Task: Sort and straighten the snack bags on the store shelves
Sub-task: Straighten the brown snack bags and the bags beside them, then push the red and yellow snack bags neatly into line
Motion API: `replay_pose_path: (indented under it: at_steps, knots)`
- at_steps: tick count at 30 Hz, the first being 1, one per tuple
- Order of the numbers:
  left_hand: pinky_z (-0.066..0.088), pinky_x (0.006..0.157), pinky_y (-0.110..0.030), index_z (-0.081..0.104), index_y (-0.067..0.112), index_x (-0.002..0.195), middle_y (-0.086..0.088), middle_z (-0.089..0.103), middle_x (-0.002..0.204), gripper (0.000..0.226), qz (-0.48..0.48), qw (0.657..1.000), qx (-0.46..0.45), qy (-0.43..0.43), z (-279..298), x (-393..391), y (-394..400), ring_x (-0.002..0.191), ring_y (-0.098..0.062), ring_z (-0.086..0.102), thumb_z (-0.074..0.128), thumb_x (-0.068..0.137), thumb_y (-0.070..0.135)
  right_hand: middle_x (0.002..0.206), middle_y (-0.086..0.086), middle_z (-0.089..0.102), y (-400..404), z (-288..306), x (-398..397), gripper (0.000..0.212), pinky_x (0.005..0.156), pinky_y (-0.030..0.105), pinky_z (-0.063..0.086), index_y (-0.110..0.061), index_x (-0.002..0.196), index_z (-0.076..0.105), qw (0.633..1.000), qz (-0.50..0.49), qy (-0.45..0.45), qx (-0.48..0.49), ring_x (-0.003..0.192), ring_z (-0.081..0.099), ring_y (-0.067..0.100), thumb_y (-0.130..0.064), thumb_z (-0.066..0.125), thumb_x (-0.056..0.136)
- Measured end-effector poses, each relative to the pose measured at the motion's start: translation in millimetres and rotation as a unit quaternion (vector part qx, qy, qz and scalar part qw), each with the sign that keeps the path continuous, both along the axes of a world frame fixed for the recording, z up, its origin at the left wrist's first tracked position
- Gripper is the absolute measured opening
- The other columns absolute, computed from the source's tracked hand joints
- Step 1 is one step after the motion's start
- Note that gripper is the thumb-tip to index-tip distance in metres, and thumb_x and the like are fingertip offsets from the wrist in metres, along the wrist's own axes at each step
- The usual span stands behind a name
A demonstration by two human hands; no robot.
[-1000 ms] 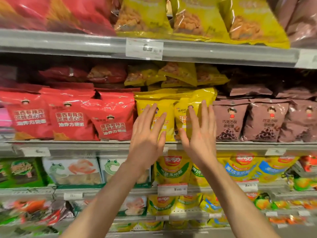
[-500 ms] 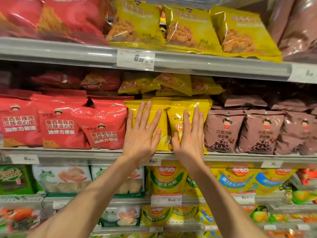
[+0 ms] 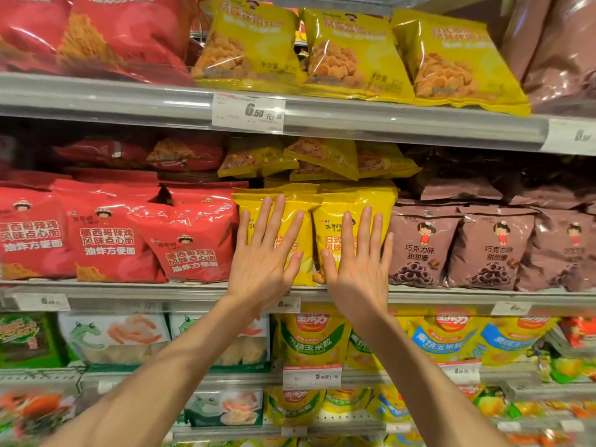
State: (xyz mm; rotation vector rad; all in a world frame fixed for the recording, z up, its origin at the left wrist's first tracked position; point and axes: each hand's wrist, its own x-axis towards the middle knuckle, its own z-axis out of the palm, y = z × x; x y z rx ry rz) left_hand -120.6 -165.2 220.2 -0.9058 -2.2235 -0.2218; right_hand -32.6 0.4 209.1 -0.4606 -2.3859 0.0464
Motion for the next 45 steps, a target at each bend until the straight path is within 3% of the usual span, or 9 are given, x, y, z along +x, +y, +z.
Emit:
replay_pose_path:
  at_steps: [12, 15, 20, 24, 27, 34, 40, 43, 45]
  knots:
    - [0.004, 0.125, -0.055, 0.032, 0.024, 0.158, -0.005, 0.010, 0.170, 0.069, -0.079, 0.990, 0.094, -0.069, 15, 15, -8, 0.158, -0.023, 0.004, 0.058, 0.096, 0.041, 0.171, 0.000, -0.017, 3, 20, 29, 0.081, 0.127, 0.051, -0.005, -0.023, 0.164, -0.002, 0.991, 0.109, 0.002, -0.080, 0.156, -0.022, 0.017, -0.057, 0.039, 0.102]
    - [0.014, 0.124, -0.050, 0.037, 0.021, 0.155, -0.003, 0.017, 0.169, 0.065, -0.101, 0.981, 0.139, -0.095, 16, 30, -11, 0.156, -0.022, 0.013, 0.059, 0.097, 0.042, 0.173, 0.001, -0.003, 5, 19, 47, 0.080, 0.128, 0.047, 0.003, -0.023, 0.164, 0.008, 0.985, 0.131, 0.029, -0.111, 0.158, -0.008, 0.016, -0.057, 0.044, 0.101]
    - [0.026, 0.122, -0.036, 0.035, 0.024, 0.155, 0.008, 0.028, 0.163, 0.064, -0.126, 0.948, 0.201, -0.212, 12, 76, -16, 0.151, -0.009, 0.024, 0.058, 0.099, 0.045, 0.156, 0.007, 0.043, 9, 2, 86, 0.077, 0.116, 0.046, 0.039, -0.014, 0.156, 0.034, 0.958, 0.158, 0.106, -0.217, 0.145, 0.040, 0.022, -0.059, 0.050, 0.096]
    - [0.039, 0.115, -0.044, 0.037, 0.039, 0.151, 0.023, 0.037, 0.154, 0.064, -0.112, 0.906, 0.219, -0.343, -8, 109, -16, 0.143, 0.001, 0.036, 0.049, 0.093, 0.064, 0.151, -0.008, 0.045, 12, -25, 118, 0.078, 0.115, 0.046, 0.040, -0.036, 0.153, 0.033, 0.922, 0.137, 0.025, -0.362, 0.140, 0.042, 0.012, -0.075, 0.043, 0.086]
    - [0.040, 0.110, -0.028, 0.040, 0.039, 0.150, 0.029, 0.045, 0.141, 0.062, -0.105, 0.885, 0.233, -0.389, -26, 136, -22, 0.132, 0.010, 0.042, 0.050, 0.094, 0.062, 0.154, -0.012, 0.042, 12, -53, 140, 0.079, 0.117, 0.045, 0.037, -0.045, 0.151, 0.032, 0.902, 0.127, -0.023, -0.412, 0.144, 0.039, 0.012, -0.083, 0.037, 0.083]
    - [0.038, 0.117, -0.042, 0.039, 0.044, 0.150, 0.025, 0.043, 0.151, 0.062, -0.072, 0.862, 0.219, -0.452, -48, 154, -56, 0.141, 0.000, 0.041, 0.048, 0.093, 0.068, 0.144, -0.014, 0.051, -14, -66, 164, 0.075, 0.105, 0.024, 0.035, -0.032, 0.148, 0.046, 0.873, 0.124, -0.077, -0.466, 0.135, 0.046, 0.006, -0.070, 0.041, 0.084]
    - [0.050, 0.103, -0.035, 0.047, 0.046, 0.142, 0.025, 0.058, 0.133, 0.053, -0.087, 0.837, 0.264, -0.472, -46, 133, -99, 0.123, 0.007, 0.053, 0.052, 0.092, 0.062, 0.137, -0.015, 0.057, -57, -57, 150, 0.068, 0.107, 0.032, 0.041, -0.031, 0.142, 0.053, 0.876, 0.087, -0.064, -0.470, 0.127, 0.051, 0.006, -0.065, 0.046, 0.084]
    - [0.045, 0.109, -0.034, 0.046, 0.043, 0.144, 0.026, 0.053, 0.139, 0.053, -0.108, 0.834, 0.271, -0.469, -46, 114, -137, 0.126, 0.008, 0.051, 0.051, 0.095, 0.062, 0.130, -0.012, 0.062, -91, -52, 134, 0.066, 0.103, 0.035, 0.045, -0.028, 0.140, 0.056, 0.877, 0.067, -0.027, -0.474, 0.120, 0.057, 0.010, -0.063, 0.051, 0.084]
    - [0.042, 0.112, -0.036, 0.042, 0.049, 0.144, 0.029, 0.050, 0.140, 0.051, -0.116, 0.832, 0.262, -0.475, -44, 98, -167, 0.129, 0.008, 0.047, 0.051, 0.096, 0.061, 0.125, -0.008, 0.064, -117, -54, 121, 0.052, 0.100, 0.035, 0.048, -0.023, 0.137, 0.059, 0.907, 0.063, 0.012, -0.417, 0.117, 0.061, 0.015, -0.047, 0.062, 0.091]
